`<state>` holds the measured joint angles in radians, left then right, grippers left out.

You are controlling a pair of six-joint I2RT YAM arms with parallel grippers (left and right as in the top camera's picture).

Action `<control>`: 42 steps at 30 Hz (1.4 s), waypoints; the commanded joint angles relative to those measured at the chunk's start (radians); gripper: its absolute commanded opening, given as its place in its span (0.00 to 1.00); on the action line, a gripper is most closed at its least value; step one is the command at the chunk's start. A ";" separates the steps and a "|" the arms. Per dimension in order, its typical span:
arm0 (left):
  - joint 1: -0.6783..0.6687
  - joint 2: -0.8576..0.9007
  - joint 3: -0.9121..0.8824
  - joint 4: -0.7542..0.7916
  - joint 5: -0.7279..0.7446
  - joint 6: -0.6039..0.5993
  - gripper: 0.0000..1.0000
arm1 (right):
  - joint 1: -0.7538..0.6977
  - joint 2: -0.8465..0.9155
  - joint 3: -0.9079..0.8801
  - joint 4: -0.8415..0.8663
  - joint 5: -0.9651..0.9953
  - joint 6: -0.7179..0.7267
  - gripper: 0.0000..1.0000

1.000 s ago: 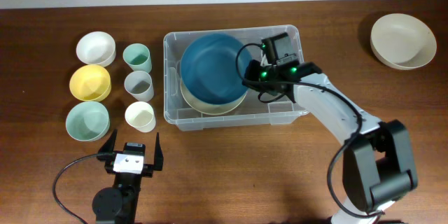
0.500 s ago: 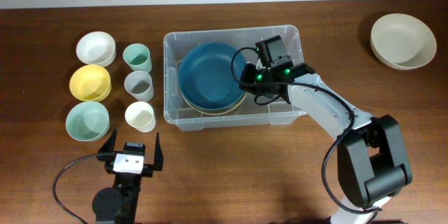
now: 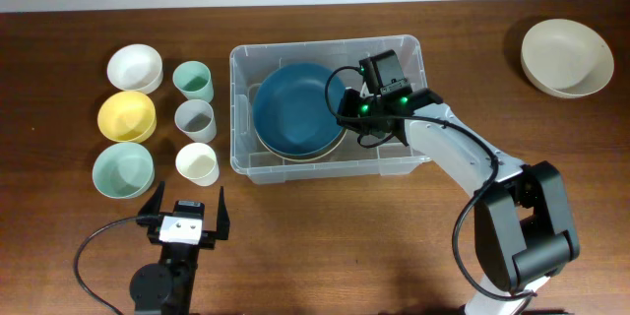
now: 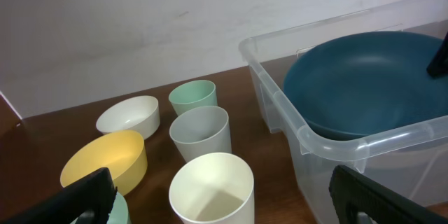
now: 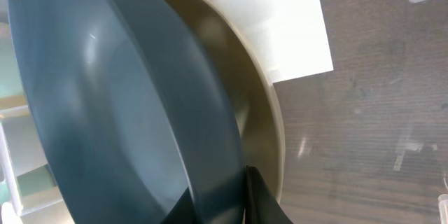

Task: Pack container
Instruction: 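Lower the blue plate onto the cream bowl and release it, then move the right gripper to the remaining cream bowl at right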

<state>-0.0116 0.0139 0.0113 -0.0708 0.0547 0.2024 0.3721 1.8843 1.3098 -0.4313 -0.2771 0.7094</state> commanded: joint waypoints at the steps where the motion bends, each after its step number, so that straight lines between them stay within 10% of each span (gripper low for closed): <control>1: 0.005 -0.007 -0.002 -0.006 -0.003 0.013 1.00 | 0.007 -0.004 0.007 0.010 -0.006 0.016 0.12; 29: 0.005 -0.007 -0.002 -0.006 -0.003 0.013 1.00 | 0.006 -0.004 0.048 0.002 -0.024 -0.022 0.62; 42: 0.005 -0.007 -0.002 -0.006 -0.003 0.013 1.00 | -0.070 -0.004 0.672 -0.535 0.223 -0.208 0.91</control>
<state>-0.0116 0.0135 0.0113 -0.0708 0.0544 0.2024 0.3626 1.8851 1.7897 -0.8684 -0.1642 0.5545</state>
